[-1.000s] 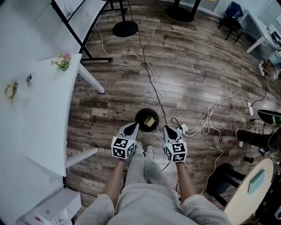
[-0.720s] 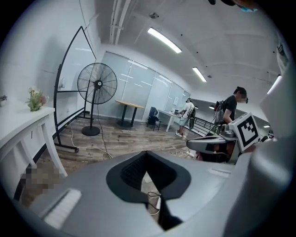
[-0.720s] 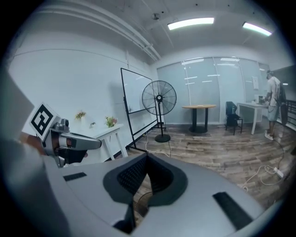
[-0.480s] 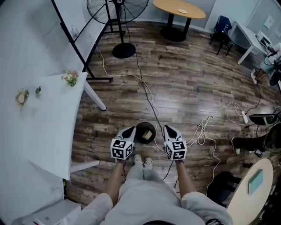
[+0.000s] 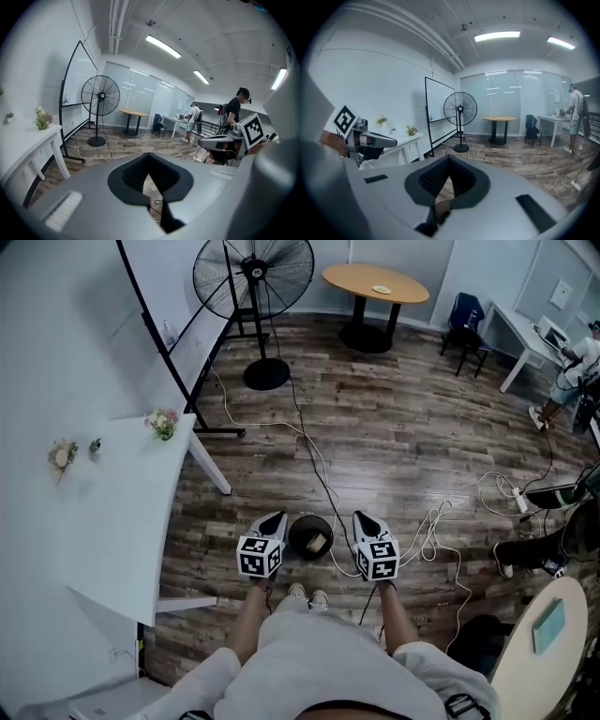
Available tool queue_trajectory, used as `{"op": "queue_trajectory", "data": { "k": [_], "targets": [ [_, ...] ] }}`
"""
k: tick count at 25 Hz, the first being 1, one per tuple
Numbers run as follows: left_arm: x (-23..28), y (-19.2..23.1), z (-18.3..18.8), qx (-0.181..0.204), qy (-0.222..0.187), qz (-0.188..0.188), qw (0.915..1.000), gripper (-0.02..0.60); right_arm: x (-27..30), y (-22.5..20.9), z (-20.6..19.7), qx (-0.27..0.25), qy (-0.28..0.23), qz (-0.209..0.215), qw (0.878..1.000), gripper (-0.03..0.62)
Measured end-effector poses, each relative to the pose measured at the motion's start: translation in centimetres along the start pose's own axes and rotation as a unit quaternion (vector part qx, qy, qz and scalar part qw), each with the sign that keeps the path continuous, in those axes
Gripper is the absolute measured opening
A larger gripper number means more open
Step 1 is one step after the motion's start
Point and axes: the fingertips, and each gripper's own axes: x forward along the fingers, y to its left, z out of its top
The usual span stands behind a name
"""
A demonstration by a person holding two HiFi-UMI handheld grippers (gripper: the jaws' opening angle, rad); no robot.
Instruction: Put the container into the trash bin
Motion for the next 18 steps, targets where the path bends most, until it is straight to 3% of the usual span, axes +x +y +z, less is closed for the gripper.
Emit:
{"op": "queue_trajectory", "data": {
  "k": [18],
  "targets": [
    [-1.5, -0.4, 0.7, 0.0, -0.008, 0.018, 0.9998, 0.011, -2.5, -1.0, -0.3, 0.006, -0.004, -0.007, 1.0, 0.012]
  ]
}}
